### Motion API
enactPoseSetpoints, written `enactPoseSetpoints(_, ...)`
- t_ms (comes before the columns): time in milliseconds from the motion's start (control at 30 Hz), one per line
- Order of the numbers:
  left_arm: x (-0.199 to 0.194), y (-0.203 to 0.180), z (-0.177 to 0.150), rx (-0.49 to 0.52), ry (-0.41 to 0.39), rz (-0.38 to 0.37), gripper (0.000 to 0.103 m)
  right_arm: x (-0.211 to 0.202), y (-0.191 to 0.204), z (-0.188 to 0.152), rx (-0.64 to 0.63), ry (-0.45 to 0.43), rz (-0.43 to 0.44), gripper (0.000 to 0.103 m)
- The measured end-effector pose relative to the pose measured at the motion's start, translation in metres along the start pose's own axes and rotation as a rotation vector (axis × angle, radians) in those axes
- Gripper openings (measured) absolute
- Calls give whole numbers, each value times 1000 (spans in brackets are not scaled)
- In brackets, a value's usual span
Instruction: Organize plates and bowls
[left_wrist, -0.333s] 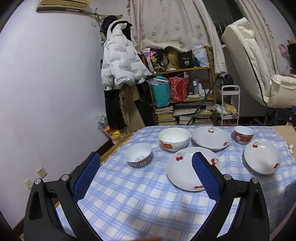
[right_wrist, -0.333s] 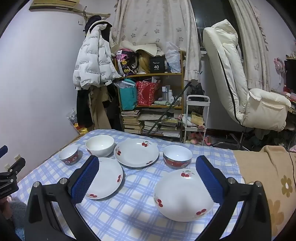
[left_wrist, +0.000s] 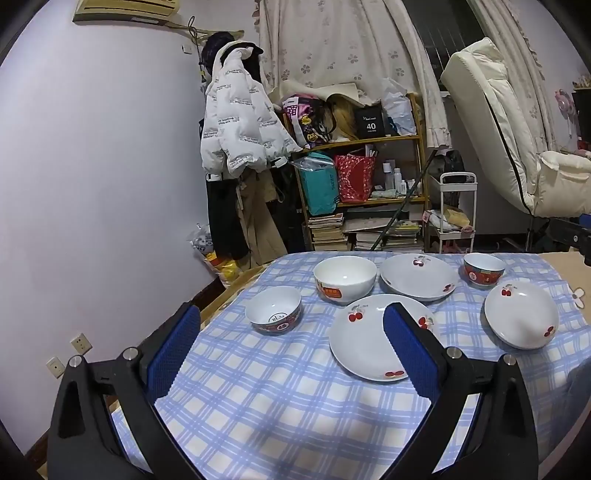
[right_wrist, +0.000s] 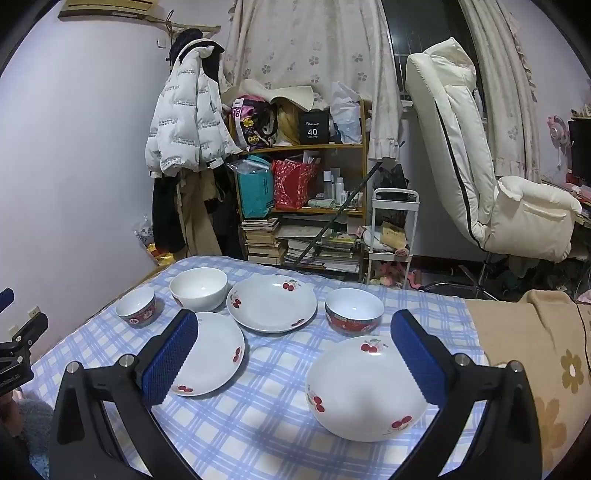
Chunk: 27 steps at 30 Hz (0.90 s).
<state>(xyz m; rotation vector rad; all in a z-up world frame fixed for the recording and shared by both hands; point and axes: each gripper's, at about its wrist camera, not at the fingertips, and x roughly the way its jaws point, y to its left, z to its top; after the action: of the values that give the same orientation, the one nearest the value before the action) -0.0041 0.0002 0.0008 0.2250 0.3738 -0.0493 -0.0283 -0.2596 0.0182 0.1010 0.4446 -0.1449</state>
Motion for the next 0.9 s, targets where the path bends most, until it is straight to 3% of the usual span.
enactPoseSetpoints(900, -7, 1, 7, -17, -11, 14, 98, 0, 0, -1, 0, 1, 1, 103)
